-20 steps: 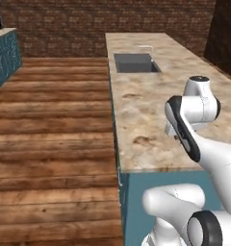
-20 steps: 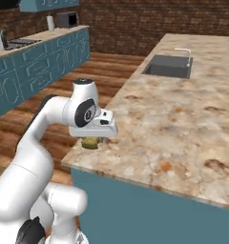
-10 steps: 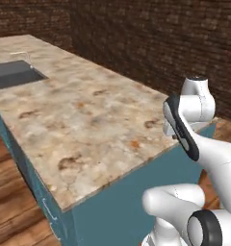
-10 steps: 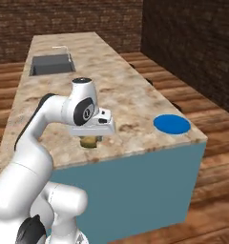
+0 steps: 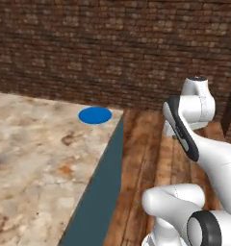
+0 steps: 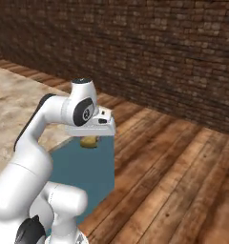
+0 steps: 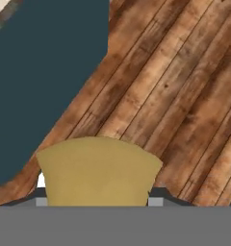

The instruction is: Place the sponge inside the microwave to prepare for sanitizing.

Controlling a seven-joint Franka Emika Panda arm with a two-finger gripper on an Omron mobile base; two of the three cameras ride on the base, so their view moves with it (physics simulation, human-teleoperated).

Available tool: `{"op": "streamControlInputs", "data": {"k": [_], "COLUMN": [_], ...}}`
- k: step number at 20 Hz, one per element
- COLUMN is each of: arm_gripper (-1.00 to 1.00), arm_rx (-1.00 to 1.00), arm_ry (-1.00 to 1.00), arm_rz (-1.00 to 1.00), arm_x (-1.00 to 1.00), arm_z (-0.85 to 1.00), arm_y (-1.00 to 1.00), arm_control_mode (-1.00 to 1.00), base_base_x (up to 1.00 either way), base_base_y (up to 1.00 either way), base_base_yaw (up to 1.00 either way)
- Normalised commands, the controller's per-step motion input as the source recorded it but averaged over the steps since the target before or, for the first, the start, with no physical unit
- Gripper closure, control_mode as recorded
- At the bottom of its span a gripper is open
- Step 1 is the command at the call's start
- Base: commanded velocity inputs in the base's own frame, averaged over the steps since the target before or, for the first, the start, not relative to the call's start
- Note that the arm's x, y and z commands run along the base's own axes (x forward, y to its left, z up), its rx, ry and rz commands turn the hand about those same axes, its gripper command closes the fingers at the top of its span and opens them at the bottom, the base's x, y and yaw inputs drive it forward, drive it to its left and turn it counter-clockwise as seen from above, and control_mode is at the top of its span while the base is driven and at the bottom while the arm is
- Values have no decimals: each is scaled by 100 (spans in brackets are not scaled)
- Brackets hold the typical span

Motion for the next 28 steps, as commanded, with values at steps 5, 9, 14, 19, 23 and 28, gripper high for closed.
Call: {"op": "streamControlInputs", "data": {"k": [5, 9, 14, 19, 23, 28], "arm_gripper": [100, 100, 100, 100, 100, 100], "arm_rx": [0, 0, 0, 0, 0, 0], "arm_ry": [0, 0, 0, 0, 0, 0], "arm_rz": [0, 0, 0, 0, 0, 0], "arm_x": [0, 0, 0, 0, 0, 0], "arm_z": [0, 0, 0, 0, 0, 0], "arm_y": [0, 0, 0, 0, 0, 0], "arm_control_mode": [100, 100, 100, 100, 100, 100], "base_base_x": [52, 69, 74, 66, 56, 56], "base_base_y": [0, 1, 3, 0, 0, 0], "base_base_yaw": [-84, -78, -76, -78, -80, -80]}}
